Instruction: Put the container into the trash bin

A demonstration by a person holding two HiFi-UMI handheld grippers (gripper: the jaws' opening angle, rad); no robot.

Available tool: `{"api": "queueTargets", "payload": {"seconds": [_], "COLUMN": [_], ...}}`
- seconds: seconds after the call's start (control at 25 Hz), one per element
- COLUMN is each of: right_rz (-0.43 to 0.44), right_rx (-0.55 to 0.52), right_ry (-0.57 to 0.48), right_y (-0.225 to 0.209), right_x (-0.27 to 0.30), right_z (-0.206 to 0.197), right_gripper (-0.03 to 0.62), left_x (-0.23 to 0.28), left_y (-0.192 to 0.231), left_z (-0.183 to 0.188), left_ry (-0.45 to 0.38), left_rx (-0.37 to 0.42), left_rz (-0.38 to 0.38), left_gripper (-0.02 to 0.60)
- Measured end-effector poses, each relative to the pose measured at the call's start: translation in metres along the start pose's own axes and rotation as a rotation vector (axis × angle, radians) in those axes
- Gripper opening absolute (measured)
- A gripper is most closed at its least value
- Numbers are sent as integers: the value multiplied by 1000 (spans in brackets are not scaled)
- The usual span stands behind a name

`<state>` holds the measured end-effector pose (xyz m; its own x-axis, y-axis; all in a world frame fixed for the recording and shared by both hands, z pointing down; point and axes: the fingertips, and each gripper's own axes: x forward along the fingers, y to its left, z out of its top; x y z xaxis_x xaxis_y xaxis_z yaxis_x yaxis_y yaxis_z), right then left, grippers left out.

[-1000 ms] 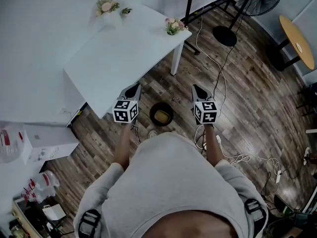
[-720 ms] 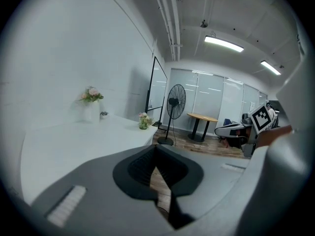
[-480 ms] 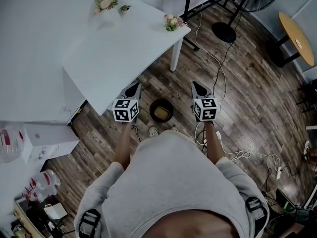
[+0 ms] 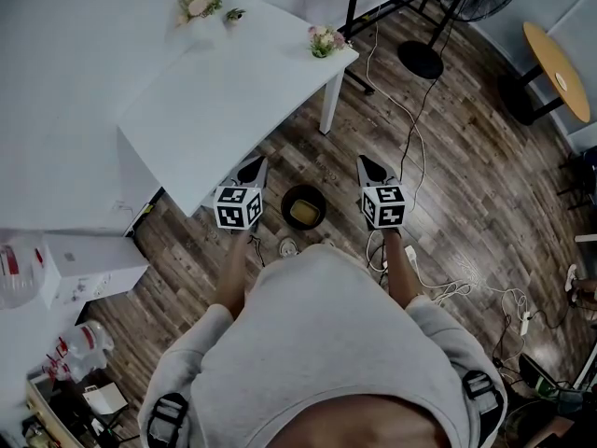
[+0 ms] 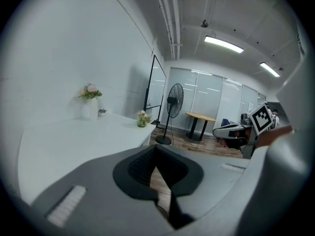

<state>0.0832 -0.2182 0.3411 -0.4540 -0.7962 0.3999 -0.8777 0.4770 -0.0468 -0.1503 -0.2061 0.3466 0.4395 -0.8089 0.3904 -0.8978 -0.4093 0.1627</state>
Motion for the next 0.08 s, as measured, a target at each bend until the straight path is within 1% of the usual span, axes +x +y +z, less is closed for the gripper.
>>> {"api": "queueTargets", "payload": {"seconds": [0.08], "right_rz": [3], "right_rx": [2], "right_ry": [0], "right_y": [1], "right_x": [0], "right_z": [0], "right_gripper": [14], "left_x": [0], "left_y": [0], "left_z": [0], "left_ry": [2], "left_rx": [3], "left_rz": [-2], "left_gripper": [11]}}
